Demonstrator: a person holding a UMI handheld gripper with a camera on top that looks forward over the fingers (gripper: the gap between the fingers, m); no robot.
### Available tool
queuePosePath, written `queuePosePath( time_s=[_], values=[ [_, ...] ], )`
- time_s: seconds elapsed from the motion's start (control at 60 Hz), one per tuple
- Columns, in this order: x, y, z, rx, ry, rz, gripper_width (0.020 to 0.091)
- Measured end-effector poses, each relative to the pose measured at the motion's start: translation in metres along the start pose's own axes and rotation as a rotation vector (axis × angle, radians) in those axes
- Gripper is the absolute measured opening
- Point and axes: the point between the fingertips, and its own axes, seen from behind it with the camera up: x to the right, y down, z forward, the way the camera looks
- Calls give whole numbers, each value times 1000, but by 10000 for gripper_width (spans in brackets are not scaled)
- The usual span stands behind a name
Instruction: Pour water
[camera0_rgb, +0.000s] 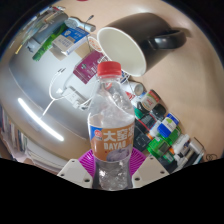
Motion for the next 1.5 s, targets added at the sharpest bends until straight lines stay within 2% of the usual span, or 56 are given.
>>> queuePosePath(
  time_s=[0.067, 0.15, 0.217, 0.317, 0.417, 0.5, 0.533, 0.583, 0.633, 0.7, 0.767, 0.833, 0.967, 1.067, 1.1, 1.2, 1.317, 1.433, 1.467, 1.5],
  values=[
    [8, 2, -2, -9, 43, -131, 391],
    [20, 4, -17, -18, 136, -511, 389],
    [-3, 22, -35, -27, 133, -801, 390],
    [-80, 45, -60, -22, 38, -1227, 393],
    [-170, 55, -82, 126, -30, -1633, 391],
    [-233, 19, -108, 258, -55, -1884, 399],
    [-249, 9, -106, 335, -25, -1963, 413],
    [-266, -25, -113, 433, 14, -2112, 434],
    [-265, -74, -118, 505, 105, -2250, 447],
    [-248, -162, -129, 548, 290, -2327, 454],
    [-225, -226, -137, 555, 424, -2310, 464],
    [-201, -275, -147, 553, 494, -2283, 464],
    [-172, -328, -152, 559, 567, -2268, 463],
    [-145, -351, -155, 524, 598, -2237, 482],
    [-152, -349, -155, 567, 532, -2253, 471],
    [-153, -349, -161, 599, 470, -2215, 466],
    [-153, -350, -161, 597, 482, -2210, 469],
    [-148, -356, -160, 572, 560, -2205, 546],
    [-138, -364, -163, 531, 641, -2186, 585],
    [-127, -370, -167, 482, 715, -2159, 662]
  ],
)
